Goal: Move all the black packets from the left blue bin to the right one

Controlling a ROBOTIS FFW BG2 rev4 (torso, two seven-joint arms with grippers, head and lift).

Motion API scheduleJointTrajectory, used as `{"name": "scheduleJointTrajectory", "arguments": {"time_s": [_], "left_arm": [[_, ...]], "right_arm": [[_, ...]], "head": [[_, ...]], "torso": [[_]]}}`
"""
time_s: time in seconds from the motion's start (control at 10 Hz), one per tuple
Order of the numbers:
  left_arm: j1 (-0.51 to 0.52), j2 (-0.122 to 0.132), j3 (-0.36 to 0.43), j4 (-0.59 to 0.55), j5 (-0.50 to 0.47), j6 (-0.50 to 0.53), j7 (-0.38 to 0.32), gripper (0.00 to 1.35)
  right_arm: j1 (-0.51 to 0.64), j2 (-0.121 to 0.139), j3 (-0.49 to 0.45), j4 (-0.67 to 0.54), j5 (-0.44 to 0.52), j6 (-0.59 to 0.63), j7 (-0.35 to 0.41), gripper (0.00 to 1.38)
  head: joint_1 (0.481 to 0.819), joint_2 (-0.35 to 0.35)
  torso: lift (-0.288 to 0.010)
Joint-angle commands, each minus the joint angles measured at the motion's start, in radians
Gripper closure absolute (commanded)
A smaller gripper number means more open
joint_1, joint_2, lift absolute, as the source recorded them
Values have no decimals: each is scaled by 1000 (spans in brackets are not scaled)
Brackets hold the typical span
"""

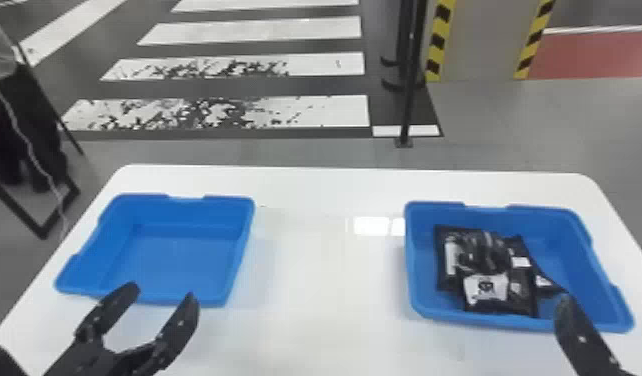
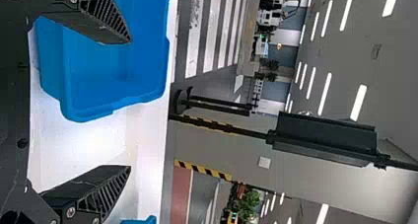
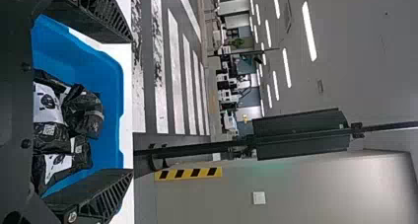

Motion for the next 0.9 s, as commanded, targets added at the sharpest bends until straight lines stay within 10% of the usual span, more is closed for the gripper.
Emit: {"name": "scheduleJointTrajectory", "arguments": {"time_s": [0.0,0.8], "left_arm": [[0,-3,-2,0,0,4,0,127],[0,-3,2,0,0,11,0,127]], "right_arm": [[2,0,-1,0,-2,0,0,90],[2,0,-1,0,-2,0,-2,88]], "head": [[695,94],[695,95]], "torso": [[-144],[-144]]}}
